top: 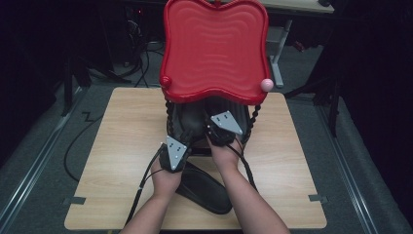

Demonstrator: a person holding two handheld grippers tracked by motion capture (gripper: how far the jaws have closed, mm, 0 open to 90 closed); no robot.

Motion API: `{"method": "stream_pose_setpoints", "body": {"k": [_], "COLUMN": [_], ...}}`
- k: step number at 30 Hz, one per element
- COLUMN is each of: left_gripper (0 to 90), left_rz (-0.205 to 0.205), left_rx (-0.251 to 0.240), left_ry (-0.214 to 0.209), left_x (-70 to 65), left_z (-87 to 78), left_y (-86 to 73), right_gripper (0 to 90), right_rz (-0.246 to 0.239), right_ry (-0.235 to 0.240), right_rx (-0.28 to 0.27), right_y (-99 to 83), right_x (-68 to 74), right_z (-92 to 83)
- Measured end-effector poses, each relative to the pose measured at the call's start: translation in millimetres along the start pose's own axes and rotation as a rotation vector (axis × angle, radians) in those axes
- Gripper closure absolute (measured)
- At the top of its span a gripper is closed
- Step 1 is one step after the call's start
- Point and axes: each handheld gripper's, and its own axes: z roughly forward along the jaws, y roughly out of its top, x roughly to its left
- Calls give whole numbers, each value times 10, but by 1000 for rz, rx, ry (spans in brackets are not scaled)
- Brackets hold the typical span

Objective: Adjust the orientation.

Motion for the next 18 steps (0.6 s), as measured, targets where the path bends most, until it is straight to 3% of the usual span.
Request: {"method": "stream_pose_setpoints", "body": {"k": [1,2,3,4,5,8,9,11,13,15,16,18], "left_gripper": [802,783,774,774,751,707,707,677,659,647,632,631], "left_rz": [-4,-10,-10,-2,5,12,20,47,47,26,-1,-21], "left_rx": [-13,-13,-13,-9,-1,27,42,79,96,96,118,122], "left_ry": [0,-8,-8,-8,-10,-6,-3,5,1,-1,-23,-18], "left_x": [25,56,56,69,77,75,69,57,63,78,90,109], "left_z": [-94,-238,-238,-353,-522,-702,-788,-953,-1064,-1130,-1137,-1130], "left_y": [4,-18,-18,-52,-129,-247,-312,-454,-562,-639,-677,-684], "right_gripper": [648,629,629,626,619,606,606,604,606,629,685,716], "right_rz": [8,15,15,15,3,-8,-8,-7,-25,-27,-27,-18], "right_ry": [13,55,55,68,101,127,127,122,114,115,132,158], "right_rx": [-2,15,15,23,56,128,128,201,247,300,342,370], "right_y": [-30,-138,-138,-189,-354,-643,-643,-861,-1006,-1148,-1216,-1249], "right_x": [-5,-15,-15,-17,-34,-87,-87,-156,-221,-306,-347,-363], "right_z": [-99,-357,-357,-451,-692,-1008,-1008,-1192,-1294,-1350,-1330,-1268]}}
